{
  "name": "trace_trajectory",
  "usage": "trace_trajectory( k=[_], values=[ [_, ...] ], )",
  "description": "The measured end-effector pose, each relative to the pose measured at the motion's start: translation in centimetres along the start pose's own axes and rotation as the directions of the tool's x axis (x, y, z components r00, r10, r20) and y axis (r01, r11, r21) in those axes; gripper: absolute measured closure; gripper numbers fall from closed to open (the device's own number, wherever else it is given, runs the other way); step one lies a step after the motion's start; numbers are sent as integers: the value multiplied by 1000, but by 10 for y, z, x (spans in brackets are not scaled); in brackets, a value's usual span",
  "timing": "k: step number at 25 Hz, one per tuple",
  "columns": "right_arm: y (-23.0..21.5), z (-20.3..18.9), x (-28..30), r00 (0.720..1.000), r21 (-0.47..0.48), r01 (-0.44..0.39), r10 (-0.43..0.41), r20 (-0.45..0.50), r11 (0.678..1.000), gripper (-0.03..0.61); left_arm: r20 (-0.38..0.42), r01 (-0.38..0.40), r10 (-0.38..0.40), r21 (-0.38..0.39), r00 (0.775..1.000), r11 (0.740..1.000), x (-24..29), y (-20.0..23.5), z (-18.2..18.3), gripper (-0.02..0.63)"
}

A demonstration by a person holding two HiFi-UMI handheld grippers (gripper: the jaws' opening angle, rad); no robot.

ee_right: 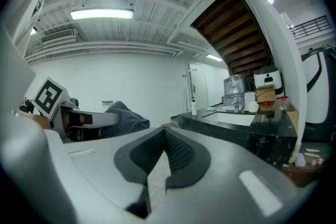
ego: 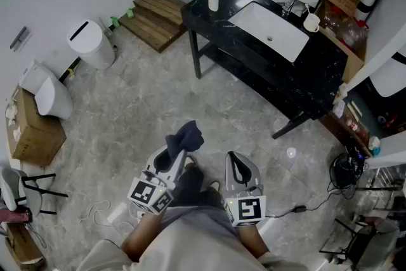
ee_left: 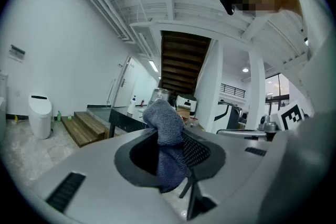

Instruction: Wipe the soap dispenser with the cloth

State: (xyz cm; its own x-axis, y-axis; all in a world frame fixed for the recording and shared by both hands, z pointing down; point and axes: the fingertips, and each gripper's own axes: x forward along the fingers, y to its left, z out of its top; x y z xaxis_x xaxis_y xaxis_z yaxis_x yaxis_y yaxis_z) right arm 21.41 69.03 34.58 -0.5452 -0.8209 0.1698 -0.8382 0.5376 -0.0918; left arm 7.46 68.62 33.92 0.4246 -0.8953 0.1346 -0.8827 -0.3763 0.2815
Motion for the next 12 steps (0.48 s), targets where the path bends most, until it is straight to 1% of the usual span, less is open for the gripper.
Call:
trace_trajectory(
  k=[6, 12],
  values=[
    [-13, -4, 21, 1000, -8, 10, -11, -16, 1000, 578, 8, 20, -19, -19, 1000, 1000, 22, 9, -1, 511],
    [-25, 15, 50, 1000, -43, 17, -18, -8, 999, 578, 31, 33, -32, -28, 999, 999, 54, 29, 12, 511]
  ],
)
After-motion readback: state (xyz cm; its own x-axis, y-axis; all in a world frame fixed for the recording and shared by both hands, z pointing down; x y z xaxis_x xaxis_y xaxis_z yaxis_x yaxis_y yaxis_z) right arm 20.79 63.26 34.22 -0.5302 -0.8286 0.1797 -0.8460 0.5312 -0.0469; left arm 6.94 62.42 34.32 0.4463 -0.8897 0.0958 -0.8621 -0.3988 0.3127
